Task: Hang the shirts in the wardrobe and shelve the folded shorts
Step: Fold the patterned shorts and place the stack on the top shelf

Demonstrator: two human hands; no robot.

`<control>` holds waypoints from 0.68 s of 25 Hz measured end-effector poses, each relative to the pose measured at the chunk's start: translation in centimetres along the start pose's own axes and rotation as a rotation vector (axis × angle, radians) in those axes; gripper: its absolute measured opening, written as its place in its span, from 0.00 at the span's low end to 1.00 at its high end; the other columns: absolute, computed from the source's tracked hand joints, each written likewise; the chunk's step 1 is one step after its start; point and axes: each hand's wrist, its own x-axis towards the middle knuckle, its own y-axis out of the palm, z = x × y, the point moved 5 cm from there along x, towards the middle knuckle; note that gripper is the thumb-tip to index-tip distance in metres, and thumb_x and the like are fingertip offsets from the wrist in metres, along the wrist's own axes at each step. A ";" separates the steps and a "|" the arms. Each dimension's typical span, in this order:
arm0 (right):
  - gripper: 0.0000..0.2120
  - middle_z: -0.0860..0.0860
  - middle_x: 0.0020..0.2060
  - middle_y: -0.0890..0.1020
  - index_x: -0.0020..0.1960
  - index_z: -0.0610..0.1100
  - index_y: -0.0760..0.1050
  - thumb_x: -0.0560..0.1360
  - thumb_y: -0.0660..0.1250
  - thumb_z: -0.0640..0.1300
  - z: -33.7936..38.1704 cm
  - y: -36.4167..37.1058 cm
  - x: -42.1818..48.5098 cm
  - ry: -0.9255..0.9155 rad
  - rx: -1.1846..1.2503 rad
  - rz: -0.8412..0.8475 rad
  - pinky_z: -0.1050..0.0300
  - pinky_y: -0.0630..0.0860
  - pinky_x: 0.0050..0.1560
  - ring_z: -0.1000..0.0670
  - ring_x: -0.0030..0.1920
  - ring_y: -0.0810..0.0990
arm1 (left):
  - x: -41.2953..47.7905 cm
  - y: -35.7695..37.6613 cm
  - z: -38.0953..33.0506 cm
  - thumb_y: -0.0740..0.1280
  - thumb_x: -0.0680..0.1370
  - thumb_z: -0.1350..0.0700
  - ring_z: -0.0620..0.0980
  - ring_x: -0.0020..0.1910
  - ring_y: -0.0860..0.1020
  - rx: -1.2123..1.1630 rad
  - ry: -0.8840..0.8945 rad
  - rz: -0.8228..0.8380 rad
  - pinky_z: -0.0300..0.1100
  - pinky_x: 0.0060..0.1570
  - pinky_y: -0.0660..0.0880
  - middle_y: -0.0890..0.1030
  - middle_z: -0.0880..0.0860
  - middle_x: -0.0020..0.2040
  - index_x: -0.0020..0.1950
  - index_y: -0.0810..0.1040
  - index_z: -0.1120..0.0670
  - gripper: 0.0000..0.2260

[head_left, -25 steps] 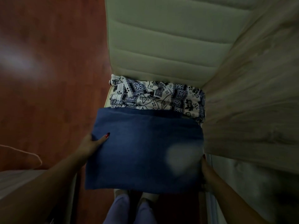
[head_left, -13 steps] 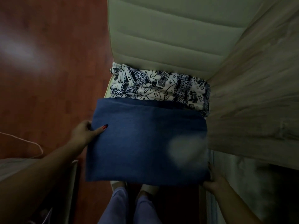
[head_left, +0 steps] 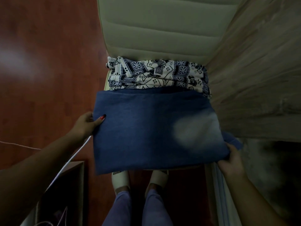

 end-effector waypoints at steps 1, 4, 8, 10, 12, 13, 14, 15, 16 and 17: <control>0.06 0.54 0.36 0.86 0.44 0.46 0.79 0.76 0.64 0.41 0.3 -0.4 0.2 -0.023 0.005 -0.016 0.64 0.79 0.29 0.56 0.32 0.84 | 0.2 -0.2 0.1 0.67 0.77 0.56 0.51 0.43 0.79 0.003 -0.018 0.014 0.41 0.36 0.75 0.79 0.57 0.51 0.56 0.74 0.59 0.11; 0.13 0.53 0.45 0.85 0.40 0.49 0.85 0.56 0.81 0.45 1.1 -0.9 0.0 -0.039 0.074 -0.043 0.61 0.81 0.35 0.54 0.39 0.86 | 0.5 -0.7 0.4 0.68 0.76 0.55 0.56 0.50 0.79 0.022 -0.086 0.047 0.46 0.39 0.76 0.79 0.59 0.56 0.60 0.73 0.60 0.15; 0.14 0.52 0.57 0.83 0.57 0.50 0.80 0.74 0.67 0.52 2.3 -0.1 -1.1 -0.081 0.154 -0.024 0.55 0.81 0.49 0.51 0.52 0.84 | 0.7 -0.7 0.2 0.68 0.76 0.55 0.57 0.54 0.78 0.037 -0.101 0.079 0.46 0.40 0.76 0.79 0.58 0.57 0.62 0.74 0.58 0.16; 0.14 0.53 0.56 0.83 0.58 0.51 0.79 0.77 0.61 0.53 3.3 1.0 -1.6 -0.117 0.096 -0.005 0.54 0.82 0.49 0.52 0.54 0.83 | 0.5 -0.6 0.1 0.68 0.76 0.54 0.55 0.52 0.78 0.026 -0.096 0.090 0.46 0.40 0.76 0.79 0.57 0.57 0.62 0.75 0.57 0.16; 0.14 0.50 0.59 0.82 0.60 0.49 0.78 0.76 0.64 0.49 4.7 2.0 -2.3 -0.220 0.067 -0.005 0.55 0.82 0.45 0.49 0.57 0.82 | 0.1 -0.5 -0.1 0.66 0.77 0.54 0.54 0.51 0.78 0.009 -0.081 0.116 0.47 0.41 0.76 0.80 0.55 0.55 0.59 0.76 0.55 0.12; 0.17 0.49 0.62 0.80 0.64 0.49 0.75 0.75 0.65 0.47 5.6 2.5 -2.9 -0.336 0.022 -0.013 0.55 0.81 0.48 0.48 0.61 0.79 | -0.1 -0.4 -0.1 0.66 0.78 0.53 0.53 0.50 0.78 -0.003 -0.082 0.130 0.47 0.41 0.76 0.80 0.54 0.53 0.57 0.76 0.53 0.09; 0.20 0.50 0.64 0.78 0.67 0.50 0.71 0.76 0.65 0.44 6.4 3.4 -4.0 -0.485 -0.072 -0.033 0.55 0.80 0.52 0.48 0.63 0.77 | -0.3 -0.4 -0.2 0.65 0.79 0.53 0.52 0.49 0.78 -0.008 -0.089 0.137 0.46 0.41 0.76 0.80 0.53 0.52 0.56 0.76 0.52 0.08; 0.22 0.51 0.66 0.76 0.69 0.53 0.67 0.76 0.64 0.41 7.0 4.8 -5.3 -0.647 -0.200 -0.041 0.54 0.78 0.57 0.49 0.65 0.76 | -0.3 -0.5 -0.1 0.64 0.79 0.52 0.50 0.47 0.78 -0.013 -0.095 0.139 0.45 0.40 0.75 0.80 0.51 0.50 0.57 0.76 0.51 0.08; 0.24 0.52 0.68 0.73 0.69 0.56 0.65 0.77 0.63 0.40 6.9 6.7 -6.8 -0.791 -0.350 -0.025 0.53 0.74 0.63 0.52 0.67 0.74 | -0.4 -0.6 -0.1 0.63 0.79 0.51 0.49 0.46 0.78 -0.021 -0.103 0.146 0.44 0.40 0.74 0.80 0.51 0.50 0.57 0.76 0.51 0.09; 0.24 0.53 0.70 0.71 0.69 0.60 0.62 0.78 0.62 0.40 6.3 8.7 -8.2 -0.901 -0.503 0.008 0.54 0.70 0.67 0.55 0.68 0.71 | -0.4 -0.6 -0.1 0.63 0.80 0.51 0.49 0.46 0.79 -0.032 -0.116 0.156 0.44 0.40 0.74 0.81 0.50 0.49 0.57 0.76 0.51 0.09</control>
